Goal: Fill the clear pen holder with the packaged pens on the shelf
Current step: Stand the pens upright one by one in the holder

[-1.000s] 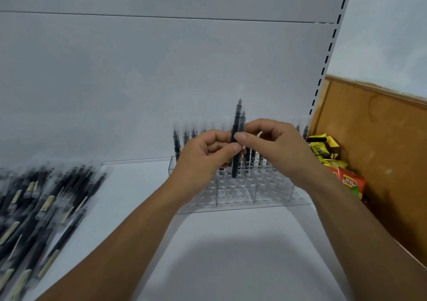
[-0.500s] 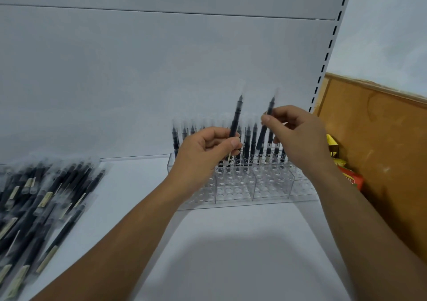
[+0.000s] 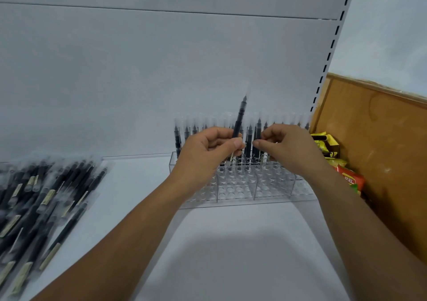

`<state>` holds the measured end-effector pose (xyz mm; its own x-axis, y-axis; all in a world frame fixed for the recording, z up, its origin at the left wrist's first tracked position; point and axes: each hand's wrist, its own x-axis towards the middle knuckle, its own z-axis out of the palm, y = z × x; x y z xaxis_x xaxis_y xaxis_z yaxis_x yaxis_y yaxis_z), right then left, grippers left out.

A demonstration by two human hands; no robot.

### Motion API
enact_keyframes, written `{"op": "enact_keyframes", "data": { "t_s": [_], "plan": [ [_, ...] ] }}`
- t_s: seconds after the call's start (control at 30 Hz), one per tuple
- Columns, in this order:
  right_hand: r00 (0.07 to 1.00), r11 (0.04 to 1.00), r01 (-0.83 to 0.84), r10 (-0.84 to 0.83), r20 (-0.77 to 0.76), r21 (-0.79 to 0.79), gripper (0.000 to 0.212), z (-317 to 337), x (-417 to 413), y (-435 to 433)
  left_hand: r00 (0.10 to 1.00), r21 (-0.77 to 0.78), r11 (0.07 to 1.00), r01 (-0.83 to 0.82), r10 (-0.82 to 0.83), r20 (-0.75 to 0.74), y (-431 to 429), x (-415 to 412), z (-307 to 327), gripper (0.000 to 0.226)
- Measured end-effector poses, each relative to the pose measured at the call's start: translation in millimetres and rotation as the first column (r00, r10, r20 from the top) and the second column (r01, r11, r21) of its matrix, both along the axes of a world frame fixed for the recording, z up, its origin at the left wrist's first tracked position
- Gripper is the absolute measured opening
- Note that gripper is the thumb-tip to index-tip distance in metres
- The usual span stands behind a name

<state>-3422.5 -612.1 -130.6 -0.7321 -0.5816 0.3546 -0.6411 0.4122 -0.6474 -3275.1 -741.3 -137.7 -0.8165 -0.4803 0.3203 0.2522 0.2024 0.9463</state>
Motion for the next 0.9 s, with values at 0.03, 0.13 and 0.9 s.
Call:
{"op": "enact_keyframes", "data": {
  "t_s": [0.03, 0.13, 0.9],
  "plan": [
    [1.000, 1.000, 0.003, -0.003, -0.009, 0.006, 0.015, 0.3, -0.3, 0.4, 1.000, 0.001, 1.000, 0.000, 0.000, 0.003, 0.1, -0.3, 0.0, 0.020],
    [0.999, 0.999, 0.025, -0.025, -0.027, 0.019, 0.017, 0.4, -1.7, 0.6, 1.000, -0.008, 1.000, 0.001, -0.001, 0.011, 0.0, -0.5, 0.2, 0.023],
    [0.909, 0.885, -0.216, 0.336, 0.246, -0.412, 0.013, 24.0, 34.0, 4.6, 0.998, -0.061, 0.998, -0.003, 0.007, 0.059, 3.8, 0.1, 1.0, 0.016]
  ]
}}
